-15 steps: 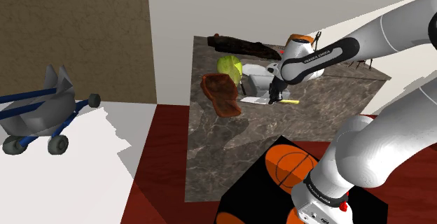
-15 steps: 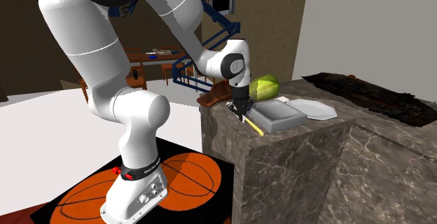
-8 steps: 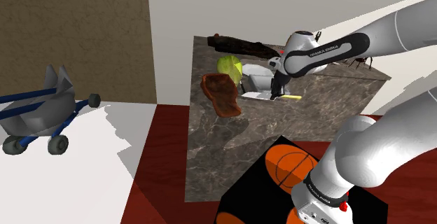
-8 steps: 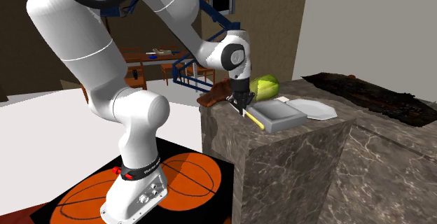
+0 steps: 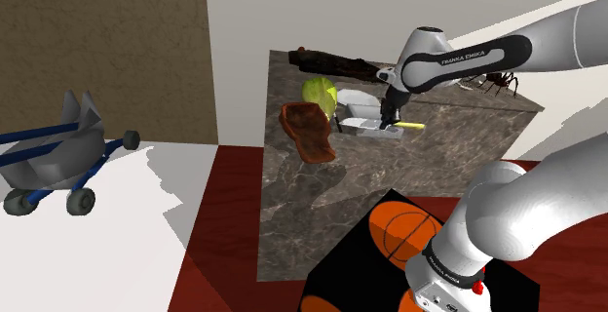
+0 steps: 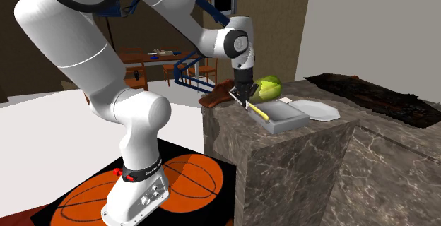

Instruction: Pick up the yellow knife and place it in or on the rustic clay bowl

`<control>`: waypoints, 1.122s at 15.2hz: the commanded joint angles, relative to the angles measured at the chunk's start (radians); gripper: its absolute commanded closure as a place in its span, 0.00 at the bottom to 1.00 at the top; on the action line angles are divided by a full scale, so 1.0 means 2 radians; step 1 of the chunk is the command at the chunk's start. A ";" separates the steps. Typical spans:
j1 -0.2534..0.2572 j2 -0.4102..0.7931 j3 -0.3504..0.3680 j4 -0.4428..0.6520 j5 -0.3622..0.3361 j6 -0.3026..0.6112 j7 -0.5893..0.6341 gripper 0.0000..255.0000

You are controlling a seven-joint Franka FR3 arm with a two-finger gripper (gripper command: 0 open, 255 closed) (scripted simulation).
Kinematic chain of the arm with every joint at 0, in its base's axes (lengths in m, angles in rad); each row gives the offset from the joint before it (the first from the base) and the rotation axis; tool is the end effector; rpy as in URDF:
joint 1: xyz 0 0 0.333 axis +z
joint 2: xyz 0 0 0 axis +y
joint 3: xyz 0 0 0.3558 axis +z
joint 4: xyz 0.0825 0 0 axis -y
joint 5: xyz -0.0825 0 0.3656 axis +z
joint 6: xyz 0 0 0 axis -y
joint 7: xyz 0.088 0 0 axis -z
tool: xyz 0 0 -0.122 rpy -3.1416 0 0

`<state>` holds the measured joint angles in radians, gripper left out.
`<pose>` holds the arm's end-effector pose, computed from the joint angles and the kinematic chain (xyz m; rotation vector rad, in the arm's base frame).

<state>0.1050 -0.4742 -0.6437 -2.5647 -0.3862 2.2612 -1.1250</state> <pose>0.3238 -0.2193 0.4338 2.7587 1.2649 0.0870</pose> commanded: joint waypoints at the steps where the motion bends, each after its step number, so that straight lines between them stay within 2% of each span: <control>1: -0.001 -0.009 0.006 0.007 0.000 -0.016 0.001 1.00; 17: 0.000 -0.048 0.041 0.086 0.016 -0.134 -0.002 1.00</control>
<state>0.1035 -0.5690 -0.5654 -2.4058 -0.3561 2.0075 -1.1283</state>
